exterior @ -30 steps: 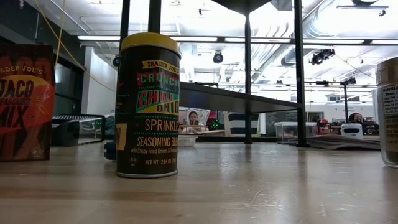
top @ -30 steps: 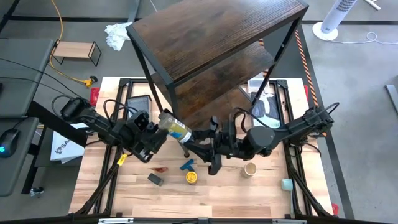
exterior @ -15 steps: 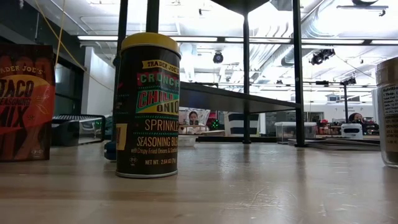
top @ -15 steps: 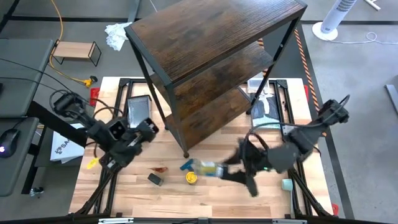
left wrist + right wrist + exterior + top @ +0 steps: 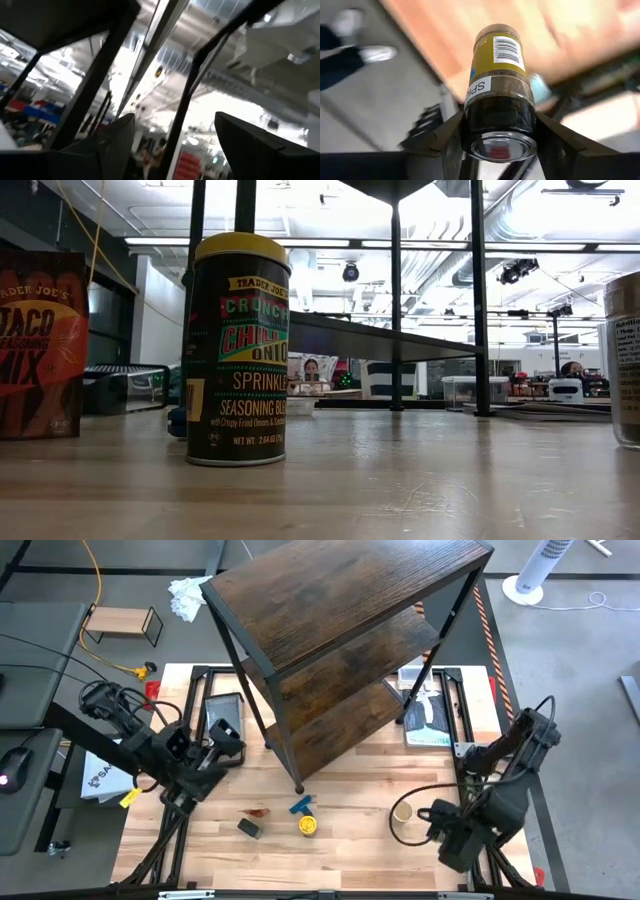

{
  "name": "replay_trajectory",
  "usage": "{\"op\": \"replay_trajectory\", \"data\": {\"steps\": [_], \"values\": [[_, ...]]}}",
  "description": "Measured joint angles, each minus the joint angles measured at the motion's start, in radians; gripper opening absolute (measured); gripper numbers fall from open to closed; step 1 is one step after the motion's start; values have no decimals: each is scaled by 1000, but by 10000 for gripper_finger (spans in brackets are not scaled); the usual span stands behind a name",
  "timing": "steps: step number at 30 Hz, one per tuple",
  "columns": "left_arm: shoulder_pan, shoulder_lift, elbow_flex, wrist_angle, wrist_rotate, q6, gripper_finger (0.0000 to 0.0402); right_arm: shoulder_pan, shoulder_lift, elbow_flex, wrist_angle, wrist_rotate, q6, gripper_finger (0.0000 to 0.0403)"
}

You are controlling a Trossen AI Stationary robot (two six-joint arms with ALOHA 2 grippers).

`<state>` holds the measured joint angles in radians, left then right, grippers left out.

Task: Shelf spices
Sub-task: Move the black seasoning bottle to the bottom side of the table

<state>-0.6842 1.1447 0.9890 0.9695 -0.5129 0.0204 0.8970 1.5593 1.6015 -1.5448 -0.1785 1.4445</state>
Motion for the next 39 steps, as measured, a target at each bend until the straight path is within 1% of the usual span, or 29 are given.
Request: {"op": "replay_trajectory", "data": {"steps": [3,5,8,15,19,21,25,31,32,33,35,37,39], "values": [[0,1,-1,-23,-19,3,273,-14,43,0,-15,-65,9,190],[0,-2,-1,-36,-21,3,273,-27,83,0,-20,-124,-33,190],[0,0,-1,-50,-25,11,273,-55,141,0,-17,-174,-101,190],[-1,0,-1,-53,-26,10,273,-133,277,0,54,-192,-259,190],[-21,-1,-1,-52,-25,8,273,-153,360,0,103,-202,-338,190],[-32,-1,-1,-51,-25,8,273,-158,391,0,116,-227,-377,190],[-54,-1,-1,-50,-26,9,273,-158,421,0,144,-232,-395,190],[-71,-1,-1,-49,-26,18,273,-157,420,0,159,-233,-399,191],[-71,-1,-1,-50,-26,24,273,-157,419,0,158,-233,-399,204],[-71,-1,-1,-50,-26,34,273,-157,418,0,158,-233,-399,226],[-72,-1,-1,-50,-25,44,273,-157,416,0,156,-234,-407,280],[-72,-1,-1,-50,-24,44,273,-157,416,0,157,-242,-417,325],[-72,-1,-1,-50,-24,47,273,-157,416,0,156,-251,-428,354]]}}
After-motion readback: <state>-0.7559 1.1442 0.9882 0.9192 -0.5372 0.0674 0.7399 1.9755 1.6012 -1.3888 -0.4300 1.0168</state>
